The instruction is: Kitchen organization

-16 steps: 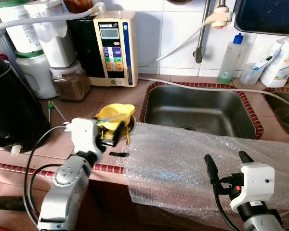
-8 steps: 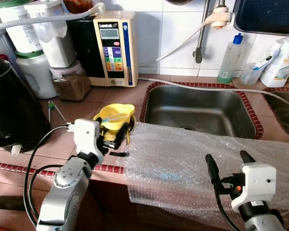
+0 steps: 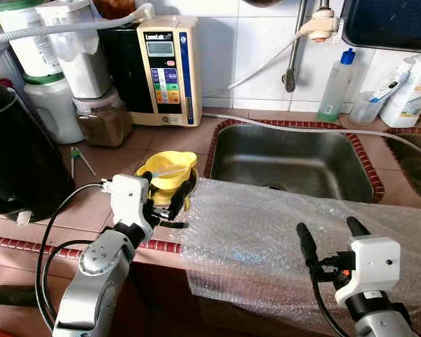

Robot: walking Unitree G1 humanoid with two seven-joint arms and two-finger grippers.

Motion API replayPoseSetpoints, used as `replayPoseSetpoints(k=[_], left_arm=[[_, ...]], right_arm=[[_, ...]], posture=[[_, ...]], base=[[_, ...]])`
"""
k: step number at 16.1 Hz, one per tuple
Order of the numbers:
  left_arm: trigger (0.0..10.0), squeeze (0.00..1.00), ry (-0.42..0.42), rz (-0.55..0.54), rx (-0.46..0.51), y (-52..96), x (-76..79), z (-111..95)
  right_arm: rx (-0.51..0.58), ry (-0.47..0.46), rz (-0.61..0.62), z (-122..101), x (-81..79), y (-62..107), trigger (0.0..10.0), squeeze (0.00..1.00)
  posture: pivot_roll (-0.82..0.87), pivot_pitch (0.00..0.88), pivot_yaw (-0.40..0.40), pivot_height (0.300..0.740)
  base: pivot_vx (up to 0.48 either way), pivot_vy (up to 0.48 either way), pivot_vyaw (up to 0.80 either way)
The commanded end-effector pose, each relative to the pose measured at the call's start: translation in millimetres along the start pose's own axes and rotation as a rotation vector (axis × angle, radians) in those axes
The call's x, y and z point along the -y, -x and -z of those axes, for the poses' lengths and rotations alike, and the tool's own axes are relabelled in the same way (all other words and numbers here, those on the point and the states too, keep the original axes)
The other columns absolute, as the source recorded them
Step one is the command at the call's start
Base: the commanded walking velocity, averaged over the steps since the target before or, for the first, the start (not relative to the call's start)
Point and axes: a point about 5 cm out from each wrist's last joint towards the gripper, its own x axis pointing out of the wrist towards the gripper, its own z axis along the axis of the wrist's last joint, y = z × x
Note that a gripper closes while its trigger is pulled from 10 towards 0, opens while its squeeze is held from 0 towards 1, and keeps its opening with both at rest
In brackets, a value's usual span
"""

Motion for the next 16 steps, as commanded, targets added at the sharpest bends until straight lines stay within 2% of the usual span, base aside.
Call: replayPoseSetpoints(k=[1,7,16], left_arm=[[10.0,0.00,-0.028,-0.014,0.019,-0.4,-2.4,-5.8],[10.0,0.00,-0.017,-0.034,0.007,-6.5,-0.5,0.0],[10.0,0.00,-0.025,-0.031,0.014,-5.7,0.2,0.0]], right_arm=[[0.007,-0.004,-0.007,0.2,-0.5,-1.4,10.0,0.00],[0.005,-0.007,-0.012,1.7,-1.7,-1.7,10.0,0.00],[0.005,-0.009,-0.009,0.4,-3.4,0.0,10.0,0.00]], posture=[[-0.01,0.000,0.041,0.740],[-0.02,0.000,0.040,0.740],[-0.02,0.000,0.040,0.740]], base=[[0.000,0.000,0.00],[0.000,0.000,0.00],[0.286,0.000,0.00]])
